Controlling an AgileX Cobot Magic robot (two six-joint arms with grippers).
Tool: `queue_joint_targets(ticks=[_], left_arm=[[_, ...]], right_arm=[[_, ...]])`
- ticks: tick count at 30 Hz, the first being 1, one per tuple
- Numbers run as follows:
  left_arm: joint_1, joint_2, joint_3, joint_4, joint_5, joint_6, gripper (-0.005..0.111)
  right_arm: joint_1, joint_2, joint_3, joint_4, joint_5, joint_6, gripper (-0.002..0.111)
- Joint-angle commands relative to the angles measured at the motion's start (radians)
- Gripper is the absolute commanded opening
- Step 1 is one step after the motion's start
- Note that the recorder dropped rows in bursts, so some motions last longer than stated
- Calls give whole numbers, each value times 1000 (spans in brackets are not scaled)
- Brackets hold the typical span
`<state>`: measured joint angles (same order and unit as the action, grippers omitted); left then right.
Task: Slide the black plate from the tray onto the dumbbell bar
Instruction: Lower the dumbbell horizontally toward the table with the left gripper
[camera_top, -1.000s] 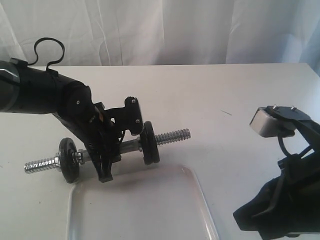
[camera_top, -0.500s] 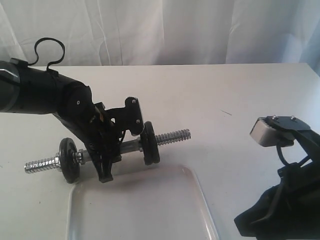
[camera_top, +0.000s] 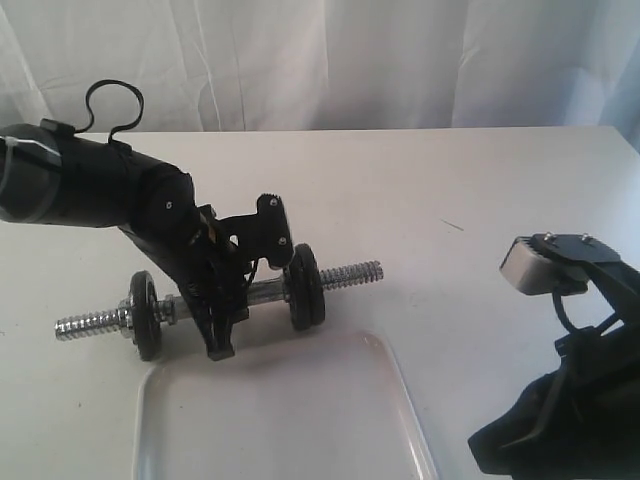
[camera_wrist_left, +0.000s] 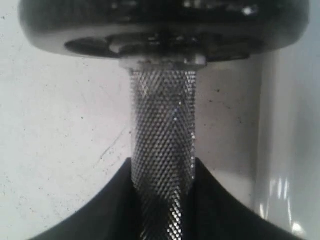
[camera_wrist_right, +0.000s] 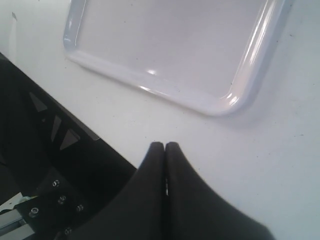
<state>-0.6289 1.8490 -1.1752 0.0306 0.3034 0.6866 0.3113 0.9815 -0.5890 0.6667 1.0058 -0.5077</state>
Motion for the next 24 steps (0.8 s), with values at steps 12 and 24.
queue_joint_targets(ticks=[12,24], left_arm=[[-42,-45,-95,-13,-429,-33,0],[-42,-45,-95,-13,-372,-33,0]], right_arm=[[-2,-6,3,3,8,-14,0],[-2,-6,3,3,8,-19,0]])
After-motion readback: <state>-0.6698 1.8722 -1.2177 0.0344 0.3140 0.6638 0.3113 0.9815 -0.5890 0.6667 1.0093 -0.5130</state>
